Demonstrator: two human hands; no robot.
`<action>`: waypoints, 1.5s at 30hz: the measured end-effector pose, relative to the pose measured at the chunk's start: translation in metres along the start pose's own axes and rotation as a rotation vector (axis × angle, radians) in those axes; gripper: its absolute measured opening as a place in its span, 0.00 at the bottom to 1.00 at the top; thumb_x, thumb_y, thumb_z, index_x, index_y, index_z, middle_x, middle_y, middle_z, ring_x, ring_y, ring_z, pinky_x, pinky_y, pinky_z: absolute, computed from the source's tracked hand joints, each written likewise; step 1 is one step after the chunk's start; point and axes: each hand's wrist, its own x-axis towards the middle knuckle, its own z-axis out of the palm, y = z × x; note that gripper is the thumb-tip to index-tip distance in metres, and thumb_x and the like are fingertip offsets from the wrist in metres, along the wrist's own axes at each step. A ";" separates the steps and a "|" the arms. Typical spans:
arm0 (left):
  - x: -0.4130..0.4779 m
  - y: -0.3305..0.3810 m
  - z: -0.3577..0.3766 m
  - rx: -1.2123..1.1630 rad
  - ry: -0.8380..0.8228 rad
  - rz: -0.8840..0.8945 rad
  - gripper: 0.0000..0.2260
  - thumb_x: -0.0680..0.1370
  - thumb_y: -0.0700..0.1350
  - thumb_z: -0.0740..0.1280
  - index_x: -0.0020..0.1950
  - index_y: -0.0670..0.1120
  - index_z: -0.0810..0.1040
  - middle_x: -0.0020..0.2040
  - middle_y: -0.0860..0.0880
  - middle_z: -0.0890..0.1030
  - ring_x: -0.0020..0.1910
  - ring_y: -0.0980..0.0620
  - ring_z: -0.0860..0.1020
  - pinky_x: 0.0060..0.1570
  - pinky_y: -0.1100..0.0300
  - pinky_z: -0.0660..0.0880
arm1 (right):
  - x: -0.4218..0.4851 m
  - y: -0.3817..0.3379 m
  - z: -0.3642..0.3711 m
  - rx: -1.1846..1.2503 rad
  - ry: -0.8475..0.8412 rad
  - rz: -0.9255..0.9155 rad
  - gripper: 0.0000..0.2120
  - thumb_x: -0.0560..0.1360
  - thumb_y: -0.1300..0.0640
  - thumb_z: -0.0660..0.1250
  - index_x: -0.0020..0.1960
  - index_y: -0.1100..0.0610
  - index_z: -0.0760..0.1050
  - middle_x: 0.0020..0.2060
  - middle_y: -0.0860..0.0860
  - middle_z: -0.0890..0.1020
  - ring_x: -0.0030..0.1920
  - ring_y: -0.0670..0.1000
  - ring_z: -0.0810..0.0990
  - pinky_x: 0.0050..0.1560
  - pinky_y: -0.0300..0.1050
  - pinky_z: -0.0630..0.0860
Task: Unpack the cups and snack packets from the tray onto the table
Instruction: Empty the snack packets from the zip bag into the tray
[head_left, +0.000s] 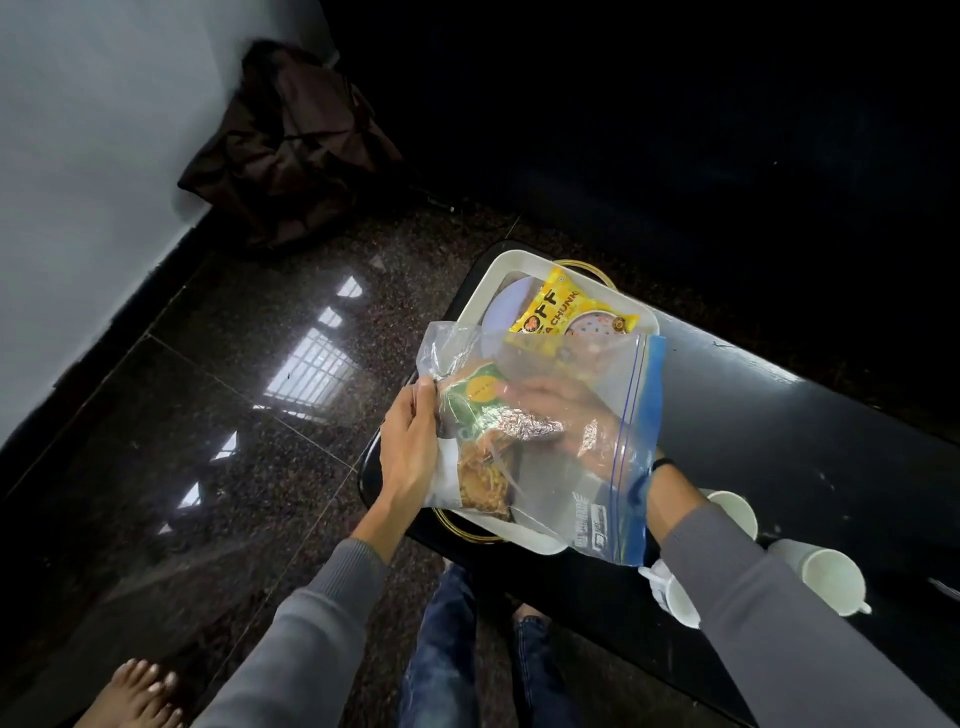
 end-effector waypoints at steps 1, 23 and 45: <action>0.001 -0.001 0.003 0.024 0.014 0.014 0.19 0.84 0.59 0.59 0.40 0.47 0.74 0.32 0.58 0.78 0.33 0.58 0.74 0.40 0.52 0.72 | -0.001 0.001 0.001 -0.084 -0.027 -0.012 0.10 0.80 0.63 0.69 0.59 0.68 0.81 0.57 0.62 0.82 0.52 0.53 0.78 0.42 0.25 0.74; 0.020 -0.004 -0.026 -0.253 -0.101 -0.137 0.15 0.81 0.55 0.68 0.40 0.49 0.86 0.36 0.48 0.87 0.31 0.52 0.85 0.30 0.58 0.82 | -0.036 0.012 -0.045 0.356 0.293 -0.093 0.03 0.71 0.50 0.75 0.43 0.49 0.86 0.37 0.46 0.85 0.34 0.44 0.81 0.33 0.39 0.78; 0.026 -0.025 -0.074 -0.424 0.045 -0.251 0.16 0.78 0.60 0.69 0.49 0.47 0.86 0.43 0.48 0.89 0.40 0.51 0.87 0.37 0.56 0.85 | -0.022 0.065 -0.038 0.623 0.842 -0.008 0.14 0.70 0.51 0.70 0.54 0.54 0.79 0.43 0.49 0.86 0.40 0.48 0.82 0.31 0.41 0.74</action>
